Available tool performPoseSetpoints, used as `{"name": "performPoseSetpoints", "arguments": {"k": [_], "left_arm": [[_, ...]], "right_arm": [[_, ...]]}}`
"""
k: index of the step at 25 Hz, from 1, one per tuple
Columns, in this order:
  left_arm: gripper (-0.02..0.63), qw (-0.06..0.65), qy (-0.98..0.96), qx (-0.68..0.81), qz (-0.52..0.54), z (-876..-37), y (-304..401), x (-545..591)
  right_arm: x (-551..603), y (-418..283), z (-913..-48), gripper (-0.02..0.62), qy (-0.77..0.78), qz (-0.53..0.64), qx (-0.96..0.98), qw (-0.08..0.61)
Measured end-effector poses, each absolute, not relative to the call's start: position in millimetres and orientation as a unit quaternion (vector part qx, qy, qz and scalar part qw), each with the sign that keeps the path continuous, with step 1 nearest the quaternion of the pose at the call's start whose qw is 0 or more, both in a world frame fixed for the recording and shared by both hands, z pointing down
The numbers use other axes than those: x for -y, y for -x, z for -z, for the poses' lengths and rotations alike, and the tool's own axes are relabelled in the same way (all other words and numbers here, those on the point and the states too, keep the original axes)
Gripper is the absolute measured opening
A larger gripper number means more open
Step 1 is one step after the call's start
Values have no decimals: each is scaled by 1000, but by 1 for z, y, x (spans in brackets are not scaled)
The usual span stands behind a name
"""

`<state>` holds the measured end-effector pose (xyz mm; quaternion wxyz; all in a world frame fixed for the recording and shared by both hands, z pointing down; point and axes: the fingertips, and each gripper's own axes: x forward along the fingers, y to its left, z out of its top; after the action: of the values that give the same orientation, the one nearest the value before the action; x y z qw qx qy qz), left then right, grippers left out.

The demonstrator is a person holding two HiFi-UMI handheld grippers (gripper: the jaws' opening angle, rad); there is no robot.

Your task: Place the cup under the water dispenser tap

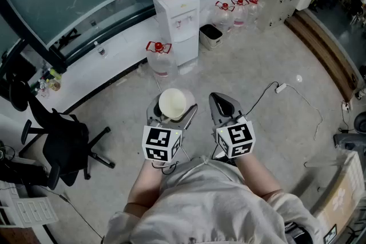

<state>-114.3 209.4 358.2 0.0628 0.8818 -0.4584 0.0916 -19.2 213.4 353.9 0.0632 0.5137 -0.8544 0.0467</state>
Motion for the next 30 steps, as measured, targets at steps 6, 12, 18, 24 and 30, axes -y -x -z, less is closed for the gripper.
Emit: {"name": "performPoseSetpoints", "arguments": {"k": [6,12,18,24,30], "left_arm": [[446,68,-884,453,-96,-366,117,-202],[446,79,-887,446,-91,-374,119,-197],[446,92,-885,449,-85,-382,121,-186],[446,103,-878,460,-88,-391,109,-163],[446,101,-862,488,-92,-395,91,-123]], "right_arm": [[-208,27,-363,28,-508,-45,856,79],[-202,29,-368,28,-517,-57,851,67],[-193,27,-380,28,-521,-87,847,59],[-167,3,-388,28,-523,-101,845,54],[-118,-20,-397,28,-498,-110,859,49]]}}
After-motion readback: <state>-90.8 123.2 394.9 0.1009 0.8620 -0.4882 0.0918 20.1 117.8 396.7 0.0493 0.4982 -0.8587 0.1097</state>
